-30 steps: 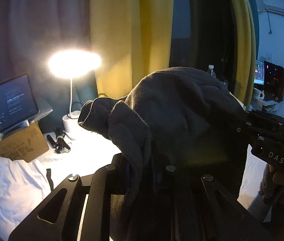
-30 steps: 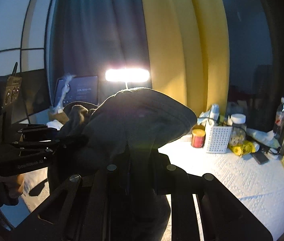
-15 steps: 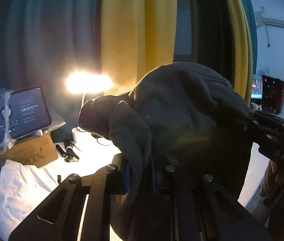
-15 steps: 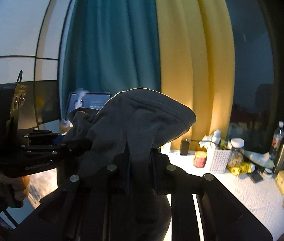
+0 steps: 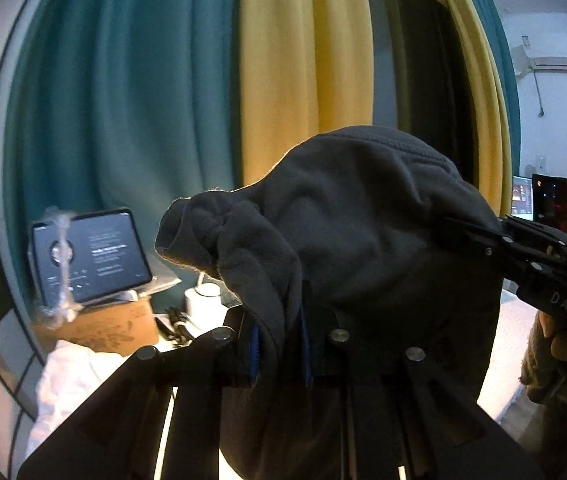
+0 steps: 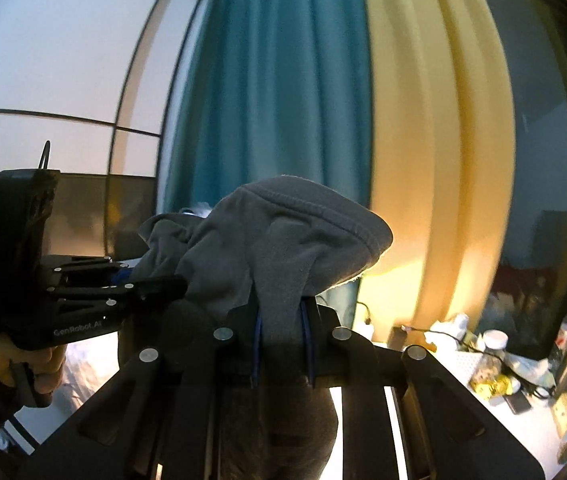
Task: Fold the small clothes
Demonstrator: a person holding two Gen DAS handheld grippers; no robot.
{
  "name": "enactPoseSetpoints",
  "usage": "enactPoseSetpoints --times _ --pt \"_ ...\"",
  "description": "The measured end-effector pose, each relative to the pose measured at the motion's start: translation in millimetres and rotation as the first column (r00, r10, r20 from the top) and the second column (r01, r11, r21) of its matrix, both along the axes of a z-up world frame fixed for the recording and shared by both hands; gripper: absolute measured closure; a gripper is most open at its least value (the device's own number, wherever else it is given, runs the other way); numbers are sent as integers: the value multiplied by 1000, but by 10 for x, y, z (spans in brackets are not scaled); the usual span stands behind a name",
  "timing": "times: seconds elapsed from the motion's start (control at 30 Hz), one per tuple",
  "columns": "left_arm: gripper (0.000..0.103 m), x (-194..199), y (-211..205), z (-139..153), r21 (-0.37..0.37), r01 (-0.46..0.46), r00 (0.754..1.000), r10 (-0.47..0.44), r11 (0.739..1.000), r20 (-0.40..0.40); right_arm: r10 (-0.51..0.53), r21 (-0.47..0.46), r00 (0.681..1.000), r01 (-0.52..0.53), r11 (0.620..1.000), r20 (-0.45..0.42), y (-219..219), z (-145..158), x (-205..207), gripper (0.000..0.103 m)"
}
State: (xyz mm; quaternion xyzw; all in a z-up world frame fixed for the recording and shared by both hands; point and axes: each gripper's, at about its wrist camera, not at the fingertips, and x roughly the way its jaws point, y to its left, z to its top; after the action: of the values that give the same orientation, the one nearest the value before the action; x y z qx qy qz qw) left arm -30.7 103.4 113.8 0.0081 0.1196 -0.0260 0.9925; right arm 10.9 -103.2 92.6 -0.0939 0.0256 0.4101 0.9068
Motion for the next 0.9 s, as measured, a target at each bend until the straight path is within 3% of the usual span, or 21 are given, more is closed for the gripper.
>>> enactPoseSetpoints --times 0.43,0.9 --pt "89 -388 434 -148 -16 -81 996 81 997 -24 127 -42 992 -128 991 -17 422 -99 -321 85" --pt "89 -257 551 -463 -42 -84 990 78 996 -121 125 -83 982 -138 987 -141 646 -483 -54 85"
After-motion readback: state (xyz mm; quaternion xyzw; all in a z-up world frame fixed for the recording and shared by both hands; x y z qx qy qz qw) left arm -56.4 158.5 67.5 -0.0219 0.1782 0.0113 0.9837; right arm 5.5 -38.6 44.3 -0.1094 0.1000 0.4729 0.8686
